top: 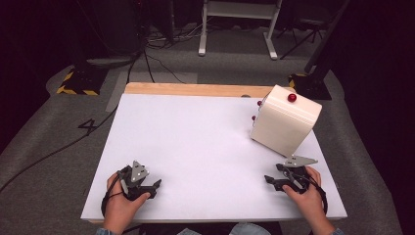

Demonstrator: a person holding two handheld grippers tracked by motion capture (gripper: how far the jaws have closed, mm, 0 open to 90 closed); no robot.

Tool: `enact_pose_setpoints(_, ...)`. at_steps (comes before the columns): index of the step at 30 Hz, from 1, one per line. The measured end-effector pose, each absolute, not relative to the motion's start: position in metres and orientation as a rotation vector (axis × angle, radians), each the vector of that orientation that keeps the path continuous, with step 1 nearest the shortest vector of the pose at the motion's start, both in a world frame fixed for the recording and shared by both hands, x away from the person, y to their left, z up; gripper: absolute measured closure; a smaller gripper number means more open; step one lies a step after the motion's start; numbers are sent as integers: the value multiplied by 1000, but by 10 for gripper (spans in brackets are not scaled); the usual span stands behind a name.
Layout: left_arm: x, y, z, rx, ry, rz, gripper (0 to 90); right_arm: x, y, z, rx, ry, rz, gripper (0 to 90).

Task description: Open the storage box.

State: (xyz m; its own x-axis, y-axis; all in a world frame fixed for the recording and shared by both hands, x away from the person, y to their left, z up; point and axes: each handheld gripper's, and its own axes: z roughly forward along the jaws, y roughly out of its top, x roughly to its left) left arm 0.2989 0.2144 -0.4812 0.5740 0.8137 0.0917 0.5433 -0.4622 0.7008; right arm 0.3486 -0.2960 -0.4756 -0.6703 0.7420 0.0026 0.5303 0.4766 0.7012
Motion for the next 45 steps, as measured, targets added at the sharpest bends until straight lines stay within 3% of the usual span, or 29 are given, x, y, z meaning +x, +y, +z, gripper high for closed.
enact_pose_setpoints(5,300,211,-476,2127,1117,498,295,344,-307,-477,1045,2439,996,259)
enact_pose_setpoints(11,306,201,-466,2100,1064,441,342,340,-312,-479,1032,2412,1033,296)
enact_pose_setpoints(14,313,185,-457,2094,995,382,370,334,-315,-477,1019,2381,1091,462)
enact_pose_setpoints(19,323,164,-443,2057,931,349,416,326,-317,-472,994,2359,1115,547)
enact_pose_setpoints(22,333,150,-438,2049,895,334,421,325,-322,-469,1003,2315,1141,544)
enact_pose_setpoints(28,355,112,-431,2035,823,306,421,323,-335,-456,1027,2215,1171,423)
enact_pose_setpoints(37,406,39,-429,2015,698,291,471,327,-346,-440,1017,2193,1165,380)
enact_pose_setpoints(45,439,1,-429,2019,630,253,480,335,-360,-434,1052,2164,1197,339)
